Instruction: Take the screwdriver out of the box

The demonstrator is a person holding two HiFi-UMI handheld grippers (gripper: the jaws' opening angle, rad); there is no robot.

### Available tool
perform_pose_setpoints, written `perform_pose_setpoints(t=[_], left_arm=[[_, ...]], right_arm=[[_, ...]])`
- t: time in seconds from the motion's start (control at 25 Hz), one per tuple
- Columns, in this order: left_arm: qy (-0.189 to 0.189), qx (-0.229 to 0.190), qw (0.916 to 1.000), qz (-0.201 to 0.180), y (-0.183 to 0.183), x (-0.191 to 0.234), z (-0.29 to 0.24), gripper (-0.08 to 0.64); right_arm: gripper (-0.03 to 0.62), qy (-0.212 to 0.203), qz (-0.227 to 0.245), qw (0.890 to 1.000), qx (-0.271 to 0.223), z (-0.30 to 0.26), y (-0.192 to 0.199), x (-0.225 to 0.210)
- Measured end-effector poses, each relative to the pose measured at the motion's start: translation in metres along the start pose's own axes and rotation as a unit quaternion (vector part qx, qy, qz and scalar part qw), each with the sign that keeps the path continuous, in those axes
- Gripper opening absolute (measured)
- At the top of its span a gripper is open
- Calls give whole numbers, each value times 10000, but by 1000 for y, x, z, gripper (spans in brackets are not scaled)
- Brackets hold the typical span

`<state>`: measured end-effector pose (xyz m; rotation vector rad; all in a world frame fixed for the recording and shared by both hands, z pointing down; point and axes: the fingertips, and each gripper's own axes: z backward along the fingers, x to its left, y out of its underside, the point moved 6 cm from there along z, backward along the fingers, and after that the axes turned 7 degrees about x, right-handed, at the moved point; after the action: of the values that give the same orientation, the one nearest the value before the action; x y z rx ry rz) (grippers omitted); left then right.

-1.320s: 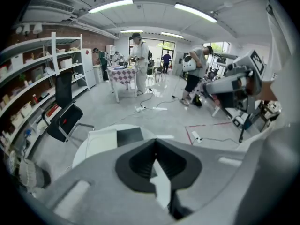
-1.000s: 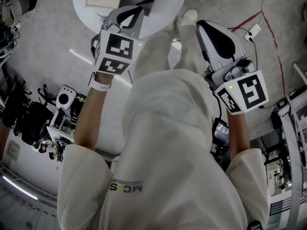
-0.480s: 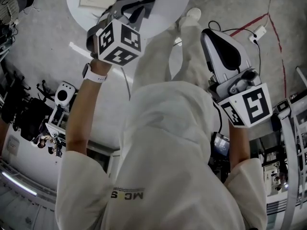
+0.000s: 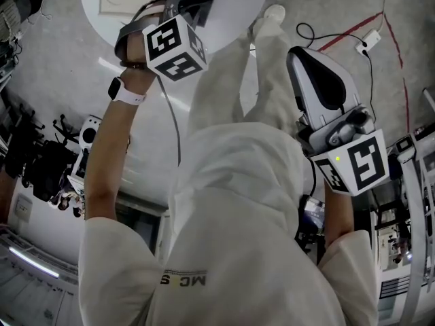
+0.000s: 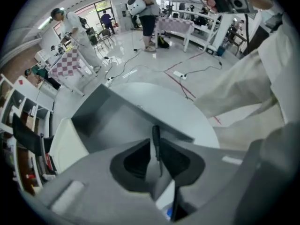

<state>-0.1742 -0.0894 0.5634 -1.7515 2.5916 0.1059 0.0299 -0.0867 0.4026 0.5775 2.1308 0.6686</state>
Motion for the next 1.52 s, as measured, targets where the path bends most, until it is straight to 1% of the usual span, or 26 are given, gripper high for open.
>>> perform_pose_setpoints(t=[0.08, 0.16, 0.32, 0.48, 0.6, 0.68, 0.8, 0.92, 1.04, 1.16, 1.36, 1.52], left_arm=[[21, 181, 9995, -243, -7, -2, -8, 63], [55, 288, 9989, -370, -11, -1, -13, 63], [167, 383, 9982, -426, -9, 2, -27, 63], [194, 573, 9970, -479, -13, 1, -40, 64], [235, 641, 9965, -489, -18, -1, -44, 66], [249, 690, 9960, -504, -14, 1, -43, 69], [271, 746, 9959, -434, -7, 5, -41, 69], [272, 760, 9963, -298, -8, 7, -40, 64], [258, 785, 9965, -94, -8, 7, -39, 64], [203, 807, 9965, 0, -8, 8, -38, 64], [162, 656, 9975, 223, -13, 14, -30, 64], [94, 587, 9977, 312, -15, 18, -24, 64]], right_arm=[[0, 26, -47, 10000, -10, 5, 2, -7], [0, 42, -78, 10000, -10, 7, 1, -10], [0, 66, -117, 9999, -22, -2, 1, -13], [0, 103, -200, 9997, -71, 3, 5, -23], [0, 151, -243, 9996, -67, 7, 5, -28], [0, 165, -250, 9995, -91, 6, 2, -24], [0, 150, -251, 9995, -122, 3, -1, -18], [0, 154, -245, 9995, -117, 4, -1, -18], [0, 229, -76, 9997, -66, 7, 2, -16], [0, 256, 76, 9996, -51, 9, 2, -13], [0, 255, 104, 9996, -112, 13, 0, -10], [0, 284, 151, 9993, -167, 16, -3, -8]])
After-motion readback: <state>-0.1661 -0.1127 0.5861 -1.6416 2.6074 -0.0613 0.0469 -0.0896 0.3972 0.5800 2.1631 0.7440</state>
